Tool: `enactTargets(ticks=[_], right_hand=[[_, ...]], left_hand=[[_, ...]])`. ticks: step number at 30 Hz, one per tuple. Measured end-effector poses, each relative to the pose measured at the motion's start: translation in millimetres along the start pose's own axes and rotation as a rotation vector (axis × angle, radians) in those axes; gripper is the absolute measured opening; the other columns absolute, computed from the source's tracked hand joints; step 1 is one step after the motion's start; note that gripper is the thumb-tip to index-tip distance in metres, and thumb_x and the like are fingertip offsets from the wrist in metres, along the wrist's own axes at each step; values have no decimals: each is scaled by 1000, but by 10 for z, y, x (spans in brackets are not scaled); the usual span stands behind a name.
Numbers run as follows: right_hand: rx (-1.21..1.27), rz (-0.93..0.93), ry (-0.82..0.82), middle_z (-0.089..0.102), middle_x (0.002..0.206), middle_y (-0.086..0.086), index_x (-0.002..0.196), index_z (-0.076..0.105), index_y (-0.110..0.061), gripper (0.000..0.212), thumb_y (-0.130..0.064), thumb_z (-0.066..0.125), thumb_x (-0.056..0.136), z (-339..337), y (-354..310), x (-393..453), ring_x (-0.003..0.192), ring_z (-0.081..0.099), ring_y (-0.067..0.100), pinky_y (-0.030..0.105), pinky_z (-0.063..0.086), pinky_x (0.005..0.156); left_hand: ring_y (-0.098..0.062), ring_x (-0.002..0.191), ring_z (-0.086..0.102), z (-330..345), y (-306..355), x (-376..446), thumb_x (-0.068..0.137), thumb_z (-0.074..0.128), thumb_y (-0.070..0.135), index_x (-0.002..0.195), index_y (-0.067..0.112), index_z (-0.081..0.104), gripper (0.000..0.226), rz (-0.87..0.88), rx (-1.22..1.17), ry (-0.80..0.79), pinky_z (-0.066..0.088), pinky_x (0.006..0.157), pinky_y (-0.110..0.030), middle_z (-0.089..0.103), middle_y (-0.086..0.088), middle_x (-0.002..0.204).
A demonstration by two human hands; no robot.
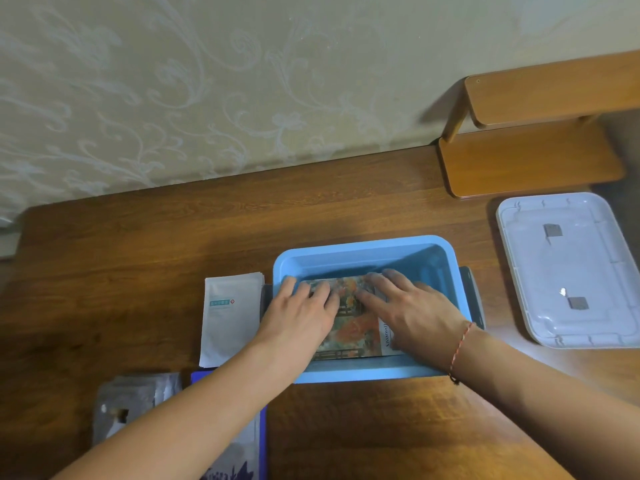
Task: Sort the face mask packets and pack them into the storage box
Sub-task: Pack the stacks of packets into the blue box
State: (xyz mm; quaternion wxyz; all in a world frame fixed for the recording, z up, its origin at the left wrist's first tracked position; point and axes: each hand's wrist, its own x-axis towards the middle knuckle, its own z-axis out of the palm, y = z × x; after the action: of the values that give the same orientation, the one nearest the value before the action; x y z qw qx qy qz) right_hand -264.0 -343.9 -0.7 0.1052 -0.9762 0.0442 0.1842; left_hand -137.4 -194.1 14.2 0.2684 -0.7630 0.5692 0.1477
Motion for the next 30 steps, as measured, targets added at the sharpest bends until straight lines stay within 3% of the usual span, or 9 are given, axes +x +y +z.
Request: enactTargets(ticks=[4, 10, 14, 22, 27, 30], right_hand=[[-48, -8, -69, 11, 158, 9, 153, 8, -22, 86, -30, 64, 88, 64, 35, 71, 145, 14, 30, 45, 44, 104], [-4, -6, -66, 9, 157, 4, 152, 7, -24, 88, -34, 66, 87, 77, 23, 74, 145, 12, 27, 40, 54, 93], [15, -10, -76, 8, 157, 2, 152, 5, -27, 93, -36, 69, 85, 95, 37, 82, 145, 11, 25, 41, 54, 94], [10, -21, -61, 10, 157, 5, 153, 6, -25, 95, -36, 70, 84, 72, 27, 69, 145, 13, 26, 42, 55, 92], [25, -15, -64, 7, 158, 2, 153, 5, -27, 95, -36, 69, 85, 35, 52, 51, 146, 10, 24, 40, 51, 98], [64, 7, -27, 12, 159, 2, 152, 14, -27, 88, -40, 69, 84, -42, 43, -13, 147, 11, 23, 40, 45, 105]], left_hand=[[-40, 132, 43, -27, 53, 28, 79, 76, 11, 156, 7, 3, 105, -19, 34, -14, 20, 118, -47, 25, -18, 156], [-40, 135, 43, 29, 99, 128, 93, 66, 19, 154, 3, 1, 91, -59, 10, -67, 25, 116, -42, 17, -27, 159], [-41, 141, 34, 9, 110, 176, 89, 69, 12, 154, 4, -6, 100, -82, -49, -168, 24, 120, -42, 7, -31, 159], [-43, 140, 35, -42, 187, 172, 84, 73, 9, 154, 0, -5, 105, -134, -20, -190, 24, 120, -42, 12, -34, 157], [-40, 148, 17, -178, 96, 61, 85, 71, 7, 154, -1, -4, 102, -80, -44, -195, 11, 123, -44, 4, -29, 160], [-24, 149, 19, -283, -164, -190, 91, 63, 4, 156, 11, 16, 81, 67, -330, -27, 18, 120, -34, 10, -8, 165]])
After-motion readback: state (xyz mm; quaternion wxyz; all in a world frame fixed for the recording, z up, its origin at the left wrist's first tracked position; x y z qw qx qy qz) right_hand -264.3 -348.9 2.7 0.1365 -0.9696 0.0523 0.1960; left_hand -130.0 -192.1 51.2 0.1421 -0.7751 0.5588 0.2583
